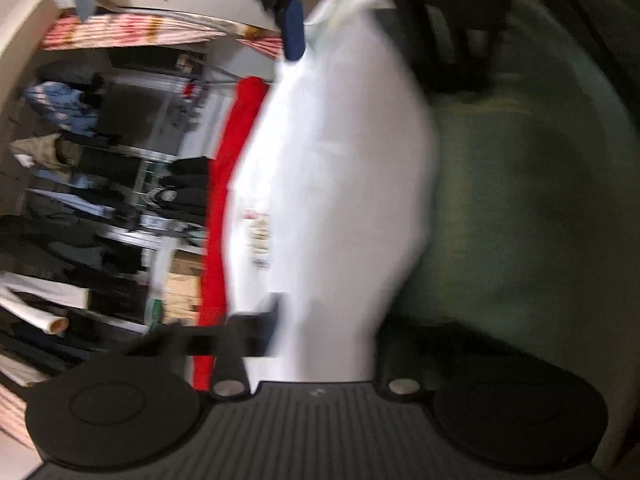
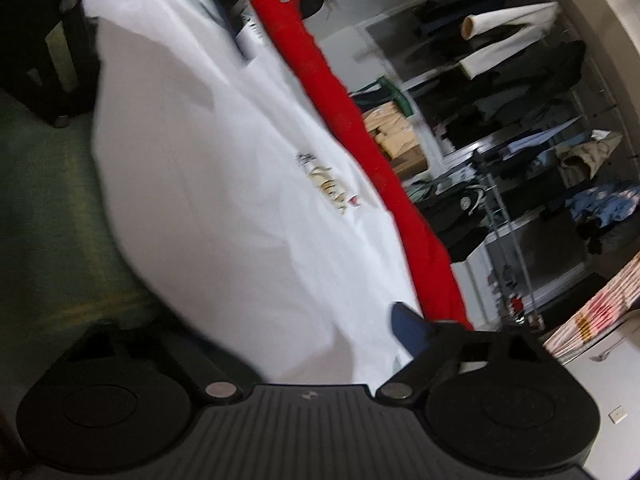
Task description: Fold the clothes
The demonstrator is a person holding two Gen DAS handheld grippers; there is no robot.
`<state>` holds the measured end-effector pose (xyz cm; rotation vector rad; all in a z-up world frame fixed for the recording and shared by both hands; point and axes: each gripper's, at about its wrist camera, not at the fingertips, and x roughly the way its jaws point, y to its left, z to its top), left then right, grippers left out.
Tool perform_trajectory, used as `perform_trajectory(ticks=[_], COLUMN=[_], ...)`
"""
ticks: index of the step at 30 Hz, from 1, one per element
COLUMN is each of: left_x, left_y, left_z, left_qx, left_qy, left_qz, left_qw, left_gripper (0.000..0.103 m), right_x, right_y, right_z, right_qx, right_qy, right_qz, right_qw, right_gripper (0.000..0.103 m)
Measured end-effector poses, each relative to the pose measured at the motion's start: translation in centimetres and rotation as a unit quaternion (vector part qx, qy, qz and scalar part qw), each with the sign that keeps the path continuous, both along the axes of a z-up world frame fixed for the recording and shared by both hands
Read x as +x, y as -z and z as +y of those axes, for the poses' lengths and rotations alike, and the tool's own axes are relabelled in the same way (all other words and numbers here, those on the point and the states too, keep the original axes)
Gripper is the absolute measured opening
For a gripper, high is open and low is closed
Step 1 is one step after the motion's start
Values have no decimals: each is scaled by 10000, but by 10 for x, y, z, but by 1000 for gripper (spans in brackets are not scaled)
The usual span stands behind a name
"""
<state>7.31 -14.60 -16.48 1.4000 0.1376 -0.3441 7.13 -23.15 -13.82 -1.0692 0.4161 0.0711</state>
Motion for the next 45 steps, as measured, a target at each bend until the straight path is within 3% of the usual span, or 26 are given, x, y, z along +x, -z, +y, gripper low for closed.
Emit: perform_trajectory(ticks=[2,3,5,8,12,15,20,25,27,29,30,32,34,38,40,43,45], left_x=[-4,-3,2,2,4,4,-4,-16,-21,-26,-28,-33,-37,-30,-18,2,17], left_y=[10,6,-4,-10,-34,-56,-93,-97,-99,-100,-101,-103,-104,-139,-158,-181,-190], left_z=[-2,-2,0,1,5,13,30,43,48,54,56,61,67,99,120,153,173], left_qx=[3,-109,-315,-321,-655,-870,-1237,-1423,-1496,-1568,-1603,-1673,-1742,-2375,-2863,-3646,-4084], left_qy=[-53,-104,-141,-139,-259,-283,-239,-205,-191,-177,-170,-155,-141,-417,-601,-913,-1137], left_qz=[-89,13,258,392,699,707,850,1494,1750,2005,2132,2384,2635,3224,3505,3696,3634], left_qw=[9999,9999,9991,9986,9951,9933,9884,9783,9729,9669,9636,9565,9487,9154,8897,8498,8296], left_gripper=[0,0,0,0,0,0,0,0,0,7,11,12,15,21,40,43,46], right_x=[-10,-13,-17,-13,-13,-14,-26,-41,-48,-52,-54,-58,-60,-68,-73,-79,-76], right_y=[14,24,38,23,5,-16,-53,-76,-71,-60,-54,-46,-52,-79,-93,-110,-120], right_z=[12,19,30,24,16,9,0,-6,-5,-4,-4,-3,-4,-13,-18,-27,-33], right_qx=[-255,-502,-885,-555,-499,-249,-5,418,496,425,378,353,516,1210,1561,2051,2361], right_qy=[-94,-91,-16,-4,-148,-213,-309,-375,-417,-433,-438,-429,-431,-517,-607,-688,-596], right_qz=[143,109,-6,304,611,896,986,1256,1536,1725,1812,1976,2065,2303,2449,2541,2462], right_qw=[9995,9986,9961,9980,9968,9954,9946,9905,9860,9831,9817,9787,9761,9642,9550,9427,9381], right_gripper=[19,10,10,10,9,9,7,6,6,7,8,21,32,50,56,65,65])
